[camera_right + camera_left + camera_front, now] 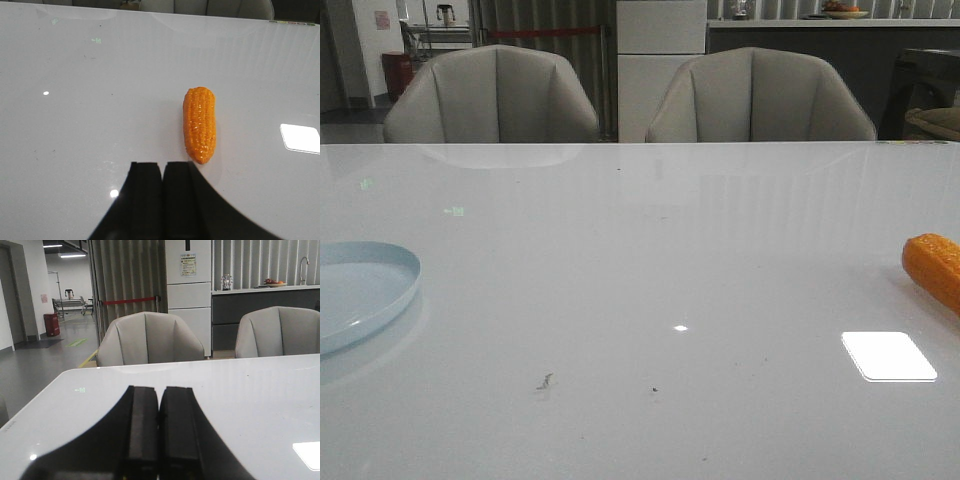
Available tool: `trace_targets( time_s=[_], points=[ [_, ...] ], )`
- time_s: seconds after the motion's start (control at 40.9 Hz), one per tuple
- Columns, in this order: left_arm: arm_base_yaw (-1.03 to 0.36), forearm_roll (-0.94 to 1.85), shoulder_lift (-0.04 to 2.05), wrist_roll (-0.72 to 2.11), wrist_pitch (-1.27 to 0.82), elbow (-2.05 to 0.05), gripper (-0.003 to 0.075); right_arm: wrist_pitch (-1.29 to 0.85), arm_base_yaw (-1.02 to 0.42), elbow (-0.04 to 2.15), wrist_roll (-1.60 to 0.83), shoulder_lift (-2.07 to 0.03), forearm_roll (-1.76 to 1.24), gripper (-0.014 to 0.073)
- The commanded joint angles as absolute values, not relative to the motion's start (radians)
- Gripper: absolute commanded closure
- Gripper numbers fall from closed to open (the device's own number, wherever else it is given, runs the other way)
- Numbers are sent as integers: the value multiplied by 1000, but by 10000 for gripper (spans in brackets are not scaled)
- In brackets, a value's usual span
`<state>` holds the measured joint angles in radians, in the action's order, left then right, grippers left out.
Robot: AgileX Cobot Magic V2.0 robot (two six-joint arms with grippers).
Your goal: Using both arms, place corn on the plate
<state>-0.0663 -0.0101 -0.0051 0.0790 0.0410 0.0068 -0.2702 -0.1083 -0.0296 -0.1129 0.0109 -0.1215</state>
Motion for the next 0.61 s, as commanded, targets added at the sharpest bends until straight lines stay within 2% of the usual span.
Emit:
trace_targets(
  time_s=[0.0, 0.514, 0.588],
  points=[
    [-67, 0, -24, 77, 104, 44, 631, -193, -105, -7, -117, 34, -115, 539],
    [-67, 0, -24, 77, 111, 44, 631, -190, -105, -7, -119, 34, -112, 539],
    [-67, 0, -24, 77, 138, 42, 631, -173, -103, -7, -157, 34, -19, 539]
  ],
)
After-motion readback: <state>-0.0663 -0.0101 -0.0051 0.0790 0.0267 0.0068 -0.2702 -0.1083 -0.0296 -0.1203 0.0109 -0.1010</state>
